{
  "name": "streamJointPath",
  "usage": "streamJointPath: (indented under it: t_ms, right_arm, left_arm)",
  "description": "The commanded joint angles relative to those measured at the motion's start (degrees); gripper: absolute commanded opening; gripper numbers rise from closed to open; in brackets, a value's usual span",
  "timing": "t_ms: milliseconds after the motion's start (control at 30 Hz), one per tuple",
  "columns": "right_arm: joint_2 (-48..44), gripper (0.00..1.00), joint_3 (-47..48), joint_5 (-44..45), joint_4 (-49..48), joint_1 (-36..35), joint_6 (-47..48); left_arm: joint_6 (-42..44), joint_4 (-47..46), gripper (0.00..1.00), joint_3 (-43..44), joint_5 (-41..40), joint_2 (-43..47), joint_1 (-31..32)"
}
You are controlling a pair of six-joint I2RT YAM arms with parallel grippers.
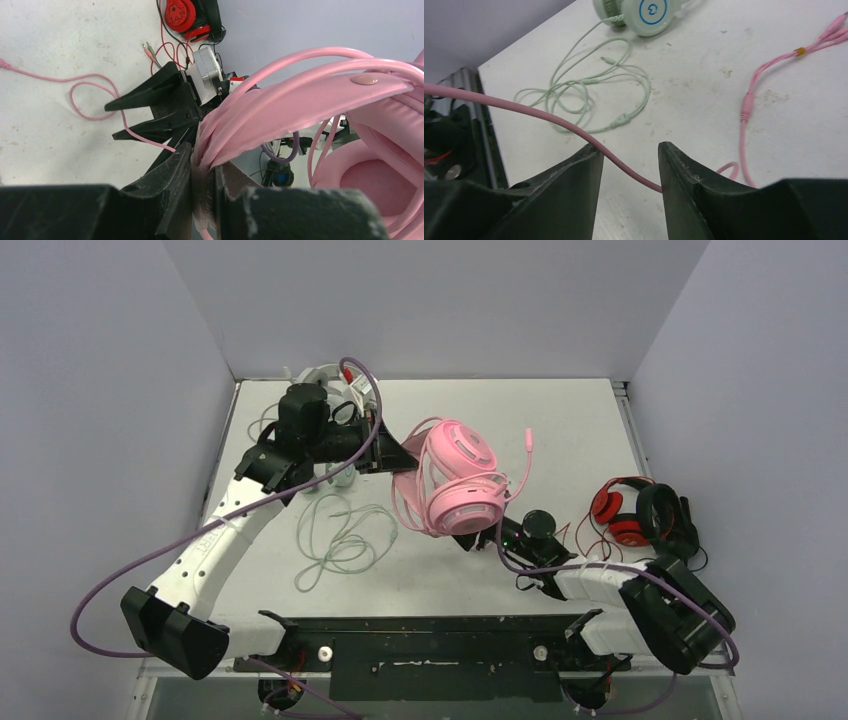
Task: Wrap the headphones
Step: Wrap the headphones cable around the headphones.
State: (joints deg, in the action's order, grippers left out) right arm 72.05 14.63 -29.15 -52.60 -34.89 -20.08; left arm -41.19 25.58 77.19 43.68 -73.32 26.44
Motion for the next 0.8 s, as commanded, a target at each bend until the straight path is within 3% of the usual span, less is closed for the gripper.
streamJointPath:
  t_ms: [0, 167, 300, 467, 667, 767]
  right_arm:
    - [4.8, 0.49, 2.0, 7.5, -14.6, -1.6, 7.3]
    - [8.7, 0.63, 3.4, 7.4, -16.6, -3.0, 16.0]
    - [10.8, 0.68, 4.5, 8.7, -16.9, -3.8, 23.0]
    - [13.6, 0.68, 4.6, 11.0, -22.7, -5.4, 30.3]
    - [18.8, 0.68, 6.6, 11.9, -28.0, -6.5, 32.6]
    - [20.8, 0.6, 8.9, 12.6, -27.7, -6.5, 32.0]
  left_arm:
    - [-5.2, -0.7, 0.0, 4.3, -0.1, 0.8, 0.0]
    - [-6.0, 0.4, 0.0, 5.6, -0.7, 1.0, 0.0]
    - [-6.5, 0.5, 0.0, 6.3, -0.6, 0.8, 0.0]
    - [-7.2, -0.2, 0.0, 6.2, -0.1, 0.6, 0.0]
    - [-7.9, -1.1, 0.0, 6.4, 0.6, 0.4, 0.0]
    - [-8.1, -1.2, 0.0, 6.3, 0.8, 0.5, 0.0]
